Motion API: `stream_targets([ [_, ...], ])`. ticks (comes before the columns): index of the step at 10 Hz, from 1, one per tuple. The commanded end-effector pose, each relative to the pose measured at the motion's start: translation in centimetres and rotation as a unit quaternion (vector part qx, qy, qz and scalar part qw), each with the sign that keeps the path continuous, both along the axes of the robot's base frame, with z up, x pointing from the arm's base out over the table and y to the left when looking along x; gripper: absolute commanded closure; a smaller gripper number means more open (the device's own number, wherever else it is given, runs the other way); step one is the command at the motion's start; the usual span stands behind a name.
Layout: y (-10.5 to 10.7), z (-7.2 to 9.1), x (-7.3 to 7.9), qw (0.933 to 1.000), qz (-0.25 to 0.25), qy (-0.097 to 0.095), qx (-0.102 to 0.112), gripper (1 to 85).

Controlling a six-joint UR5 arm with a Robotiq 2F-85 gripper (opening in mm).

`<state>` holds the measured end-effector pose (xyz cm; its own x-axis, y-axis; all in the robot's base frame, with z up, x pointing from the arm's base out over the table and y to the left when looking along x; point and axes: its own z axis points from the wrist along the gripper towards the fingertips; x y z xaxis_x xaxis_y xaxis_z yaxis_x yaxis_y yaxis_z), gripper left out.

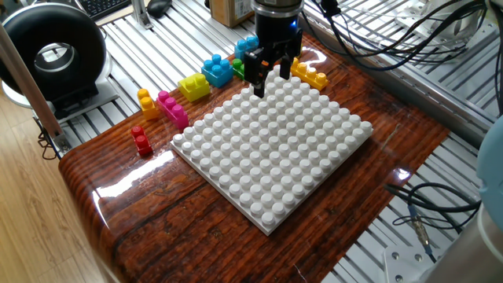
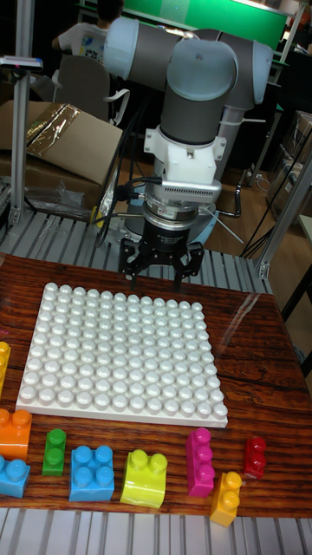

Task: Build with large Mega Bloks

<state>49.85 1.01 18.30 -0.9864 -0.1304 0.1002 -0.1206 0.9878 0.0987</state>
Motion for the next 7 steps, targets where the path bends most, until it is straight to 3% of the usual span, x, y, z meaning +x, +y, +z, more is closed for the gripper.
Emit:
stream_targets([
  [1,0.7,-0.1,0.3,0.9998,-0.007,-0.007,0.017,13.0],
  [3,1.0,-0.1,0.6,0.9996,-0.006,-0.013,0.023,13.7],
  [5,1.1,-0.1,1.4,0.9992,-0.014,-0.027,0.024,22.0],
  [7,0.9,-0.1,1.5,0.9992,-0.019,-0.029,0.021,28.0],
])
